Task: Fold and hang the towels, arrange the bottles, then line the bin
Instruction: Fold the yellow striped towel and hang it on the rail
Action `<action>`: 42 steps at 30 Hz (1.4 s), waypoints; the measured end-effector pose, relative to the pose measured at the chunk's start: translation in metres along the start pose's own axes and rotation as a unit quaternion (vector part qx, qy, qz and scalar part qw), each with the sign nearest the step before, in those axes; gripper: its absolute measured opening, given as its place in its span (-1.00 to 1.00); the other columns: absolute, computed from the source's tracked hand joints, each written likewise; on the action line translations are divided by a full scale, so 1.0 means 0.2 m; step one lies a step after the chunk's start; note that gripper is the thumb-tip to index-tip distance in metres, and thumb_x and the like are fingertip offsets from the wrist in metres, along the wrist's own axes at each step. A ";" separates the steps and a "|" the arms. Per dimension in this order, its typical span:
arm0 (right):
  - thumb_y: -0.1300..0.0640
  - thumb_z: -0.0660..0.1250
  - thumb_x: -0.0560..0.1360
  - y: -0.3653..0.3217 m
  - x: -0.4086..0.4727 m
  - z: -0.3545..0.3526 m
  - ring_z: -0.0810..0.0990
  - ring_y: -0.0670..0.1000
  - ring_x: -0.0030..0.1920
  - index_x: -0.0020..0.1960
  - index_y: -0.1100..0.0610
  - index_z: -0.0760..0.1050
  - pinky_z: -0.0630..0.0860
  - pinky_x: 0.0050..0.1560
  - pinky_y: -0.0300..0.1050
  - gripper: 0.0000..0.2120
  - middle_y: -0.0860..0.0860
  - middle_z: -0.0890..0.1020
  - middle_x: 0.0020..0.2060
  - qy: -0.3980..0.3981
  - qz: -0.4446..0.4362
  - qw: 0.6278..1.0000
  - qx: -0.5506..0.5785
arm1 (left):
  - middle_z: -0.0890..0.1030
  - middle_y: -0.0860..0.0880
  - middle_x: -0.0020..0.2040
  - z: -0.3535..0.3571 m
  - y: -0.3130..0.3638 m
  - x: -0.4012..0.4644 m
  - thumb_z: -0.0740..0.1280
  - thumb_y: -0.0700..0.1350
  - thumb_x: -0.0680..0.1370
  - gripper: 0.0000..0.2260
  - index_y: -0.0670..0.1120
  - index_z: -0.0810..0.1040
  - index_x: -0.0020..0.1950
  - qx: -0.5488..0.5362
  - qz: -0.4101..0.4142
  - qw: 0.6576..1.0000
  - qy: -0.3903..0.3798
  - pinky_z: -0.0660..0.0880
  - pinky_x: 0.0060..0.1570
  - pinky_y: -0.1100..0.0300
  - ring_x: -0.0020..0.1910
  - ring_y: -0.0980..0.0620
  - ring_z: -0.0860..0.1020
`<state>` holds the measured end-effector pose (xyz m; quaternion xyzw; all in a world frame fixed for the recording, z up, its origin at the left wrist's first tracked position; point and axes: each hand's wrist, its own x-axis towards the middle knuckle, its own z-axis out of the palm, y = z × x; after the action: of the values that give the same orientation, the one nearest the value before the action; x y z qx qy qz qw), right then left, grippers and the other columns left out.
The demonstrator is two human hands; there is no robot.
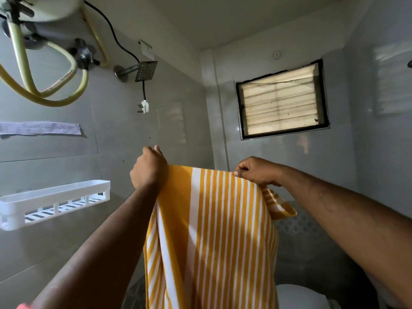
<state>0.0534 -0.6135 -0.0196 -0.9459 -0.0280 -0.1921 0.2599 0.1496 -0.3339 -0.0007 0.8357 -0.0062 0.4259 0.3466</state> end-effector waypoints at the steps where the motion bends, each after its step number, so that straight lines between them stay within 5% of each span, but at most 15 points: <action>1: -0.04 0.25 0.68 0.00 0.00 0.00 0.67 -0.03 -0.04 0.02 0.04 0.63 0.62 0.10 -0.02 -0.77 -0.02 0.69 -0.08 0.003 0.007 1.000 -0.026 | 0.64 -0.24 0.18 0.01 -0.01 -0.01 -0.02 0.19 0.72 -0.54 -0.13 0.49 0.20 0.017 0.008 1.000 -0.008 0.40 0.00 -0.06 0.13 -0.29 0.60; 5: -0.06 0.23 0.67 -0.04 0.00 -0.01 0.65 0.01 0.01 0.05 0.03 0.64 0.61 0.16 0.04 -0.75 -0.02 0.70 0.04 0.004 0.015 0.987 -0.158 | 0.64 -0.24 0.17 0.04 0.06 -0.09 0.03 0.25 0.70 -0.51 -0.13 0.49 0.17 0.000 0.011 0.999 -0.037 0.47 0.07 -0.08 0.13 -0.29 0.61; 11: 0.03 0.28 0.65 -0.23 -0.01 0.01 0.67 0.19 -0.10 0.00 0.16 0.62 0.61 -0.08 0.11 -0.77 0.11 0.70 -0.09 -0.007 -0.039 0.998 -0.054 | 0.71 0.02 -0.15 0.14 0.34 -0.26 0.15 0.29 0.65 -0.57 -0.05 0.44 -0.12 -0.228 0.029 0.968 -0.102 0.53 0.03 0.00 0.01 -0.14 0.65; 14: 0.13 0.26 0.64 -0.30 -0.02 0.00 0.61 0.11 -0.18 0.08 0.17 0.61 0.54 -0.17 0.05 -0.82 0.14 0.67 -0.10 -0.004 -0.043 0.999 0.002 | 0.63 0.04 -0.20 0.17 0.44 -0.33 0.20 0.23 0.67 -0.63 -0.04 0.49 -0.11 -0.291 0.040 0.943 -0.159 0.55 0.02 0.00 -0.04 -0.10 0.63; 20: 0.10 0.29 0.64 -0.24 -0.04 -0.02 0.51 0.04 -0.24 0.02 0.21 0.61 0.45 -0.21 -0.02 -0.80 0.10 0.59 -0.21 -0.032 -0.032 0.999 0.026 | 0.61 -0.10 -0.05 0.21 0.44 -0.37 0.08 0.27 0.69 -0.56 -0.06 0.50 -0.05 -0.152 0.098 0.966 -0.186 0.49 -0.05 0.03 -0.08 -0.12 0.56; 24: 0.07 0.42 0.58 -0.16 -0.04 -0.02 0.63 -0.06 -0.26 0.13 0.21 0.61 0.56 -0.30 -0.18 -0.77 0.09 0.68 -0.13 -0.085 0.005 0.994 0.075 | 0.65 -0.16 0.08 0.21 0.44 -0.39 0.05 0.29 0.68 -0.52 -0.08 0.53 0.05 -0.095 0.087 0.979 -0.159 0.46 -0.01 0.01 0.05 -0.22 0.60; 28: 0.00 0.58 0.44 0.00 -0.06 -0.04 0.73 0.08 0.02 0.10 0.11 0.66 0.69 0.09 0.04 -0.70 0.02 0.74 0.00 -0.148 0.028 0.986 -0.077 | 0.64 -0.22 0.19 0.20 0.37 -0.30 0.03 0.31 0.67 -0.47 -0.10 0.54 0.17 -0.072 0.042 0.990 -0.118 0.50 0.19 -0.10 0.19 -0.30 0.59; 35: 0.07 0.52 0.50 0.12 -0.09 -0.06 0.66 -0.02 0.08 0.19 0.05 0.62 0.66 0.12 -0.02 -0.72 -0.04 0.68 0.07 -0.074 0.004 0.997 -0.034 | 0.64 -0.22 0.19 0.19 0.25 -0.18 0.03 0.28 0.69 -0.47 -0.13 0.53 0.21 -0.028 0.015 0.996 -0.078 0.50 0.17 -0.09 0.17 -0.28 0.60; 42: 0.10 0.52 0.49 0.10 -0.07 -0.10 0.58 -0.09 -0.01 0.21 -0.01 0.47 0.52 -0.07 -0.18 -0.64 -0.07 0.58 0.03 0.082 -0.113 0.990 0.002 | 0.64 -0.23 0.19 0.20 0.16 -0.14 0.04 0.26 0.69 -0.48 -0.13 0.53 0.22 -0.002 0.013 0.998 -0.068 0.49 0.16 -0.09 0.17 -0.29 0.60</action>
<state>0.0364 -0.6398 -0.0196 -0.9172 -0.1136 -0.2973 0.2395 0.1508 -0.3893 -0.0186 0.8619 -0.0414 0.3729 0.3411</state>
